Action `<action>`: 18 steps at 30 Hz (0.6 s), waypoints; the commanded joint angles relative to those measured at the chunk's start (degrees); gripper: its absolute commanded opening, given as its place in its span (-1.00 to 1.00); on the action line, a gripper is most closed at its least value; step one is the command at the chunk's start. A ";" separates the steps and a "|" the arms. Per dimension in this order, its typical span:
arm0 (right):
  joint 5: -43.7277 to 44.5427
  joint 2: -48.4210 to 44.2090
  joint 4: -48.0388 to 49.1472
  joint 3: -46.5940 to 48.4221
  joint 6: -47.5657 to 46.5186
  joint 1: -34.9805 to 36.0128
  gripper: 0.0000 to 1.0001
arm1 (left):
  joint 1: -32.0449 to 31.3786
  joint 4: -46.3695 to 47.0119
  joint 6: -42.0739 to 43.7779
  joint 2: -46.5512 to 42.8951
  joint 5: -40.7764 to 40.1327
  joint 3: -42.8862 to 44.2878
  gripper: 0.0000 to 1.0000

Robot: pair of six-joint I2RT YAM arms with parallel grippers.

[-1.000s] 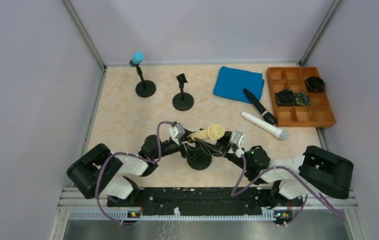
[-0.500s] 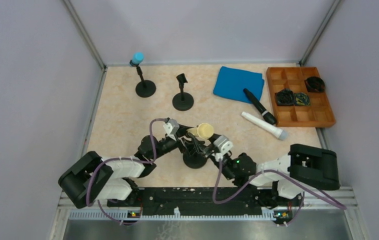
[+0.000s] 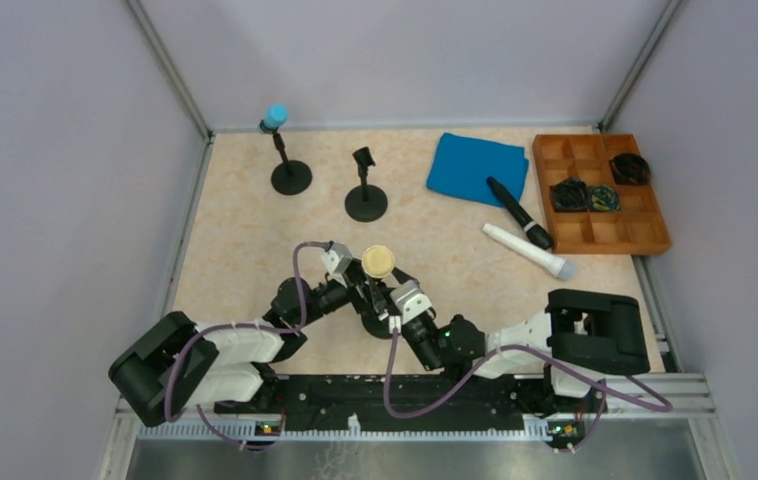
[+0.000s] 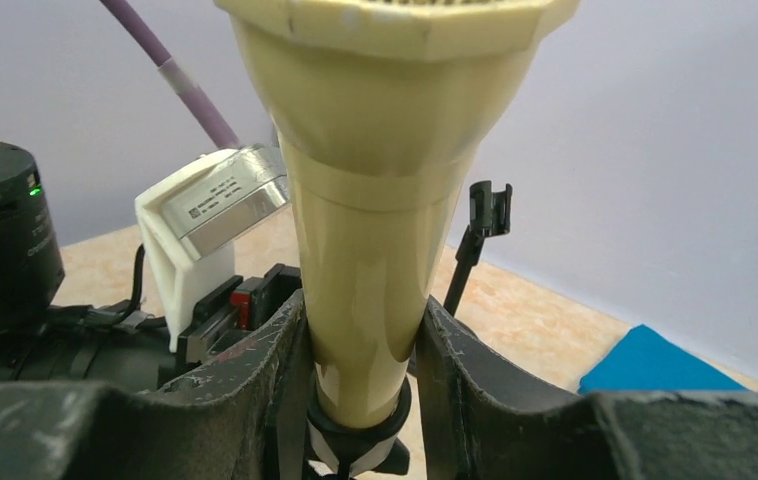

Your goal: Attach the microphones to the stand

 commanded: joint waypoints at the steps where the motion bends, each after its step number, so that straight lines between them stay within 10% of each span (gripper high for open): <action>1: 13.19 5.41 9.13 -2.45 -3.67 -1.05 -1.00 | -0.81 3.74 -1.79 -2.41 0.70 -1.26 0.62; 18: 11.01 3.34 9.15 -4.52 -0.29 -0.84 -1.00 | -1.07 11.36 -4.61 -1.97 6.76 -2.15 0.03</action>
